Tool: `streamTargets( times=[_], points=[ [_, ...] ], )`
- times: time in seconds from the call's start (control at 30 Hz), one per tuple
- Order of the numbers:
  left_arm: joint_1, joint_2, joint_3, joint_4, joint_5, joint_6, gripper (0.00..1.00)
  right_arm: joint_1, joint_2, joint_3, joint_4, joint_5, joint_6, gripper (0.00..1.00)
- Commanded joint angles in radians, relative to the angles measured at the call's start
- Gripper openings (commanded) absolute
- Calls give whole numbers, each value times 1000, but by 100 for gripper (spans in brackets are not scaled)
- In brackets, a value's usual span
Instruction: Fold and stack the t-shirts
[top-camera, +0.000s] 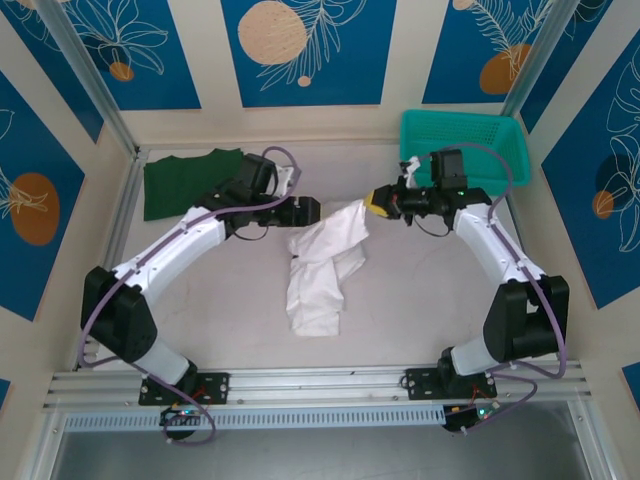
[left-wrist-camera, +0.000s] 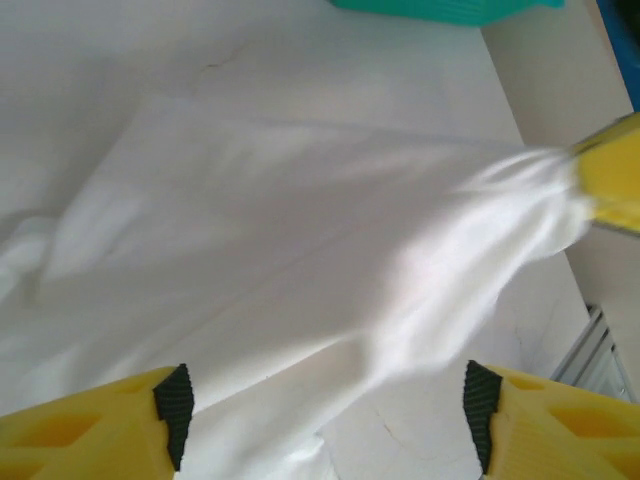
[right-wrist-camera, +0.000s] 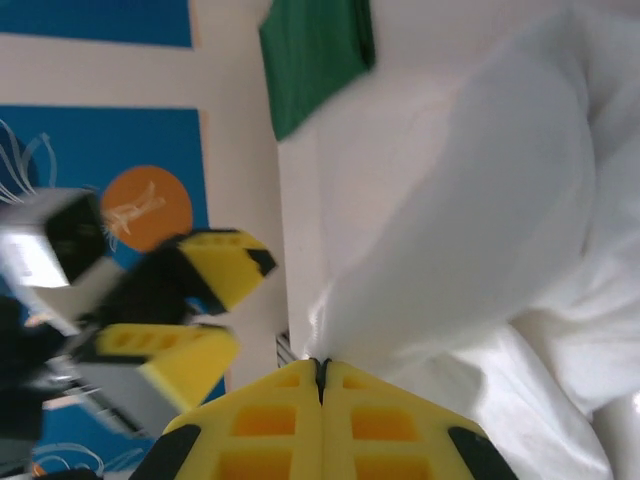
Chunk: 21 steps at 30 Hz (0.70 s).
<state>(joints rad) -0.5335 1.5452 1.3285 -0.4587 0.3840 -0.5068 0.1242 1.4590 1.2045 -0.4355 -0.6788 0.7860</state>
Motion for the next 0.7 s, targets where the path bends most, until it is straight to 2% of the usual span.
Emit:
streamTargets(
  times=[0.0, 0.2, 0.4, 0.5, 0.6, 0.67],
  points=[
    [41, -24, -76, 53, 73, -93, 76, -24, -38, 65, -47, -37, 3, 0],
    [33, 37, -85, 8, 155, -53, 76, -63, -37, 91, -100, -12, -2, 0],
    [12, 162, -93, 139, 259, -176, 76, -84, -40, 101, -122, -24, -11, 0],
    [-5, 240, -14, 117, 244, -165, 76, -86, -48, 109, -149, -21, -30, 0],
    [-4, 319, 24, 163, 255, -210, 72, -93, -56, 109, -173, -25, -41, 0],
    [-7, 368, 41, 194, 274, -246, 65, -99, -64, 107, -185, -28, -48, 0]
  ],
)
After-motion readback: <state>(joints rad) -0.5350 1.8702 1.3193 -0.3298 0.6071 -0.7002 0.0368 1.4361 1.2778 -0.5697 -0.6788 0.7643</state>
